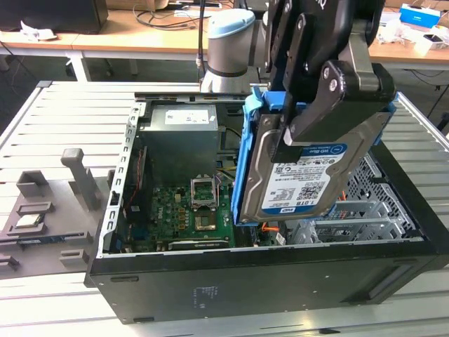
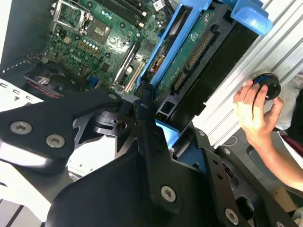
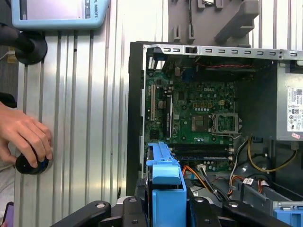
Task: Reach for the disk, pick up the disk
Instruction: 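Pick up the disk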
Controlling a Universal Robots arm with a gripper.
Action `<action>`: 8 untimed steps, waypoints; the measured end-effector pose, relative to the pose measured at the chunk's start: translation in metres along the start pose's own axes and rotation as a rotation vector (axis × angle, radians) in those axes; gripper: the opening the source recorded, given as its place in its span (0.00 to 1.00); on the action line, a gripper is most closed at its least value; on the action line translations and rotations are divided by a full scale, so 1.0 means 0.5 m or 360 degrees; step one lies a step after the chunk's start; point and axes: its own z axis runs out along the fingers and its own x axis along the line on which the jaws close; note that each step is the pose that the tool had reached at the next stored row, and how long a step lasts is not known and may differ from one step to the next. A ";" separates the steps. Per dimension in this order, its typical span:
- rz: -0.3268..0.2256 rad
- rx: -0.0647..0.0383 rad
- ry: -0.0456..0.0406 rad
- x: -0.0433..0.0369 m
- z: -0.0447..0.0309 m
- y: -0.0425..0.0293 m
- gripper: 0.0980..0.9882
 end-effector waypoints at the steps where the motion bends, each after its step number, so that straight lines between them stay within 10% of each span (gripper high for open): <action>1: 0.0000 0.0000 0.0000 -0.001 -0.001 -0.017 0.30; 8: 0.0000 0.0000 0.0000 0.000 -0.003 -0.080 0.30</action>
